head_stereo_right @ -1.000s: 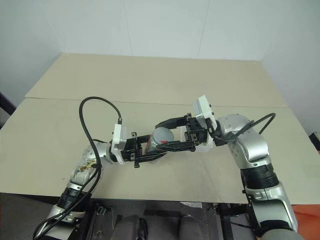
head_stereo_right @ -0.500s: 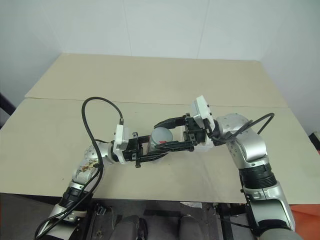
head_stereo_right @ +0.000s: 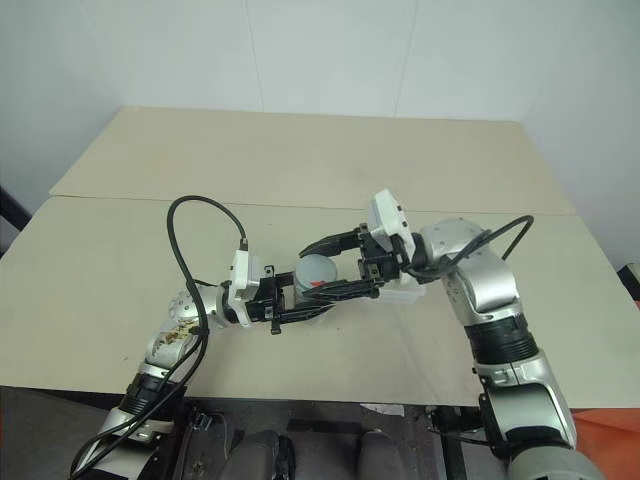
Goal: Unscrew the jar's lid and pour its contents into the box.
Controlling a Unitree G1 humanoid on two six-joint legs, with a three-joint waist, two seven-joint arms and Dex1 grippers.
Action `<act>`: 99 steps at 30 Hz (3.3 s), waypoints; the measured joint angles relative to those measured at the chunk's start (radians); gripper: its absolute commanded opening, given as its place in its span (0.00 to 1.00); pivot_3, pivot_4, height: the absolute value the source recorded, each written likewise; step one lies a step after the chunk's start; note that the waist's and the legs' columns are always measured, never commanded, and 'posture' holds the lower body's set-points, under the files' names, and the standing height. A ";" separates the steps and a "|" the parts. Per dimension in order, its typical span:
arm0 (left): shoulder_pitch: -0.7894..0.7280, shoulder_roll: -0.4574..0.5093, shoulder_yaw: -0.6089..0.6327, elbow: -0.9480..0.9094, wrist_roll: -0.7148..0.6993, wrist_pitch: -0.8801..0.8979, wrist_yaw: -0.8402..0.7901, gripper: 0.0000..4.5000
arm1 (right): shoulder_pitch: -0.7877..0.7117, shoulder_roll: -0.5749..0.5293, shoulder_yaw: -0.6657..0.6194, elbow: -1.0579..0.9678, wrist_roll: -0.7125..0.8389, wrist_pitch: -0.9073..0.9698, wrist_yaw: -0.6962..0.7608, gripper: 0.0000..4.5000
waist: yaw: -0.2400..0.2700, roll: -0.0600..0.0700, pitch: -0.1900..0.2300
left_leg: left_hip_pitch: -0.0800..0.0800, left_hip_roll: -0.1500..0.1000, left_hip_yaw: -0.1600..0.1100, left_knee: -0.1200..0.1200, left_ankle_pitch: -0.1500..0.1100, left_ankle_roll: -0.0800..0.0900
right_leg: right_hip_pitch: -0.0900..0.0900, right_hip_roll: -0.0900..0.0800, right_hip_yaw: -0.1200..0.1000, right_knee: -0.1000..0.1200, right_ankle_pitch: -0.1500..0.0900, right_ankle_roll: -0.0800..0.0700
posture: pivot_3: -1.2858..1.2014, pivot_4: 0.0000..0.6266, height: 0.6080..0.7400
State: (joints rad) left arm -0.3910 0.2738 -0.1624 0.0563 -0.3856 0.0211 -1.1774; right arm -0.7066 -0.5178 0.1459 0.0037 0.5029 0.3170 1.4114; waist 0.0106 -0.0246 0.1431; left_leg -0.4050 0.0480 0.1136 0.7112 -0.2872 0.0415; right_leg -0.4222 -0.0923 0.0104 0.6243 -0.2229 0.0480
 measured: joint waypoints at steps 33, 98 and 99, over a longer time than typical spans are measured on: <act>0.013 -0.007 -0.023 0.002 -0.005 -0.019 -0.006 0.45 | 0.020 0.001 -0.063 -0.030 0.018 -0.030 0.029 0.97 | 0.002 0.000 0.000 | -0.001 0.000 0.000 0.000 0.000 0.000 | 0.000 0.000 0.000 0.000 0.000 0.000 | 0.52 0.24 1.00; -0.039 -0.121 0.063 0.231 0.082 -0.328 0.277 0.45 | 0.292 0.177 0.027 -0.541 -0.205 0.262 -0.901 0.63 | -0.005 0.000 0.000 | -0.001 -0.001 -0.001 0.000 -0.001 0.001 | 0.000 -0.001 0.000 -0.004 0.000 0.000 | 0.52 0.24 1.00; -0.039 -0.116 0.060 0.229 0.073 -0.321 0.261 0.45 | 0.286 0.158 0.024 -0.524 -0.199 0.243 -0.867 0.63 | -0.005 0.000 0.000 | -0.001 -0.001 -0.001 0.000 -0.001 0.001 | 0.000 -0.001 0.000 -0.005 0.000 0.000 | 0.52 0.24 1.00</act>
State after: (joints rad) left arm -0.4301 0.1579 -0.1023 0.2858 -0.3124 -0.2994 -0.9165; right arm -0.4204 -0.3597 0.1695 -0.5200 0.3034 0.5597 0.5447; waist 0.0058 -0.0244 0.1430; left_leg -0.4063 0.0472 0.1131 0.7116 -0.2878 0.0425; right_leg -0.4225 -0.0928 0.0099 0.6196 -0.2230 0.0481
